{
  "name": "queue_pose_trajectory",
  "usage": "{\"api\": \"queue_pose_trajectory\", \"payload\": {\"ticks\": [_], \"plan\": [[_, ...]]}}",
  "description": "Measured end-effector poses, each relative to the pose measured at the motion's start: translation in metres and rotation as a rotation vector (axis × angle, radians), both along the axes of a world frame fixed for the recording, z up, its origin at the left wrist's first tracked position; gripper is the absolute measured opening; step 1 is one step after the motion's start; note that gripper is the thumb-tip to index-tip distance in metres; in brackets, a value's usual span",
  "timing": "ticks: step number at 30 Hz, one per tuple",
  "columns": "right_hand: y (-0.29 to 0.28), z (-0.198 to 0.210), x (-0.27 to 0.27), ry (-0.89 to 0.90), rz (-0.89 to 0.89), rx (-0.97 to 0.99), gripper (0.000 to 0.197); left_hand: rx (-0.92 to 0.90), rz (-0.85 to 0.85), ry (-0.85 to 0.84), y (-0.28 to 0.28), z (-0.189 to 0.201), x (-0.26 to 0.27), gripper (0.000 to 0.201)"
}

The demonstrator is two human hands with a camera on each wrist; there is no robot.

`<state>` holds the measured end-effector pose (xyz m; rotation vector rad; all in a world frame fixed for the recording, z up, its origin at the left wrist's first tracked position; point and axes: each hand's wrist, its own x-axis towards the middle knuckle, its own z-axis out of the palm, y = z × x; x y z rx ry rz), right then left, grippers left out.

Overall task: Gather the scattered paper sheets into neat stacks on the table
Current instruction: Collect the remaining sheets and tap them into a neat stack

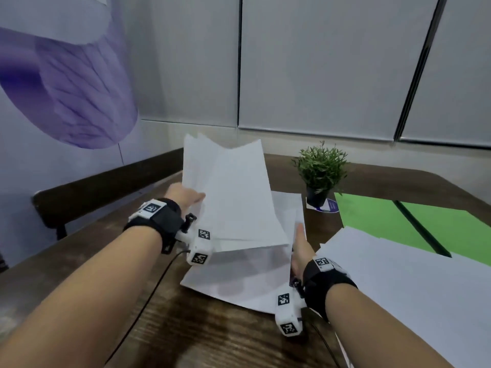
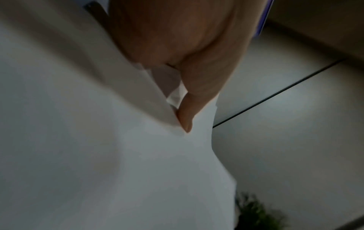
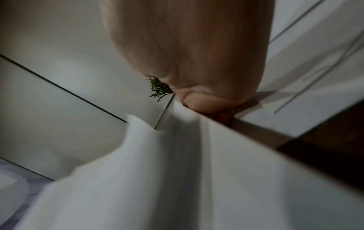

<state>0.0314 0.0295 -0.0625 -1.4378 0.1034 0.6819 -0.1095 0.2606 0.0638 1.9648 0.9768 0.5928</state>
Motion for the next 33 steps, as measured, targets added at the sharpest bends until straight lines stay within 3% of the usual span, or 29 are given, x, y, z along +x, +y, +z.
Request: {"api": "queue_pose_trajectory", "payload": {"ticks": [2, 4, 7, 8, 10, 14, 18, 20, 23, 26, 28, 33], "plan": [[-0.006, 0.008, -0.005, -0.015, 0.023, 0.053, 0.063, -0.005, -0.039, 0.285, -0.011, -0.030, 0.003, 0.056], [-0.006, 0.013, -0.011, -0.103, 0.110, -0.025, 0.057, -0.017, -0.078, 0.468, -0.014, -0.058, 0.006, 0.061], [0.002, -0.029, 0.025, -0.300, 0.332, -0.295, 0.113, 0.009, -0.152, 0.613, -0.019, -0.081, 0.004, 0.064], [0.005, -0.034, 0.029, -0.353, 0.394, -0.373, 0.109, -0.008, -0.160, 0.608, -0.018, -0.086, 0.004, 0.064], [-0.001, -0.007, 0.001, -0.394, 0.380, -0.399, 0.076, -0.118, -0.169, 0.501, -0.015, -0.096, 0.005, 0.067], [-0.009, 0.022, -0.016, -0.542, 0.352, -0.294, 0.045, -0.292, -0.087, 0.269, -0.013, -0.094, 0.000, 0.074], [-0.018, 0.039, -0.003, -0.642, 0.314, -0.070, 0.063, -0.359, -0.027, -0.181, -0.011, -0.077, -0.004, 0.107], [-0.032, 0.057, -0.005, -0.652, 0.268, 0.043, 0.064, -0.368, -0.041, -0.439, -0.019, -0.062, -0.002, 0.091], [-0.060, 0.093, -0.015, -0.718, 0.137, 0.131, 0.061, -0.306, -0.164, -0.685, -0.062, -0.022, 0.000, 0.063], [-0.089, 0.116, -0.017, -0.767, 0.013, 0.177, 0.047, -0.245, -0.287, -0.817, -0.107, 0.003, 0.011, 0.049], [-0.113, 0.129, -0.018, -0.791, -0.072, 0.167, 0.037, -0.245, -0.358, -0.871, -0.138, 0.013, 0.019, 0.051], [-0.174, 0.144, -0.012, -0.859, -0.144, 0.127, 0.034, -0.169, -0.505, -0.857, -0.217, 0.016, 0.044, 0.049]]}}
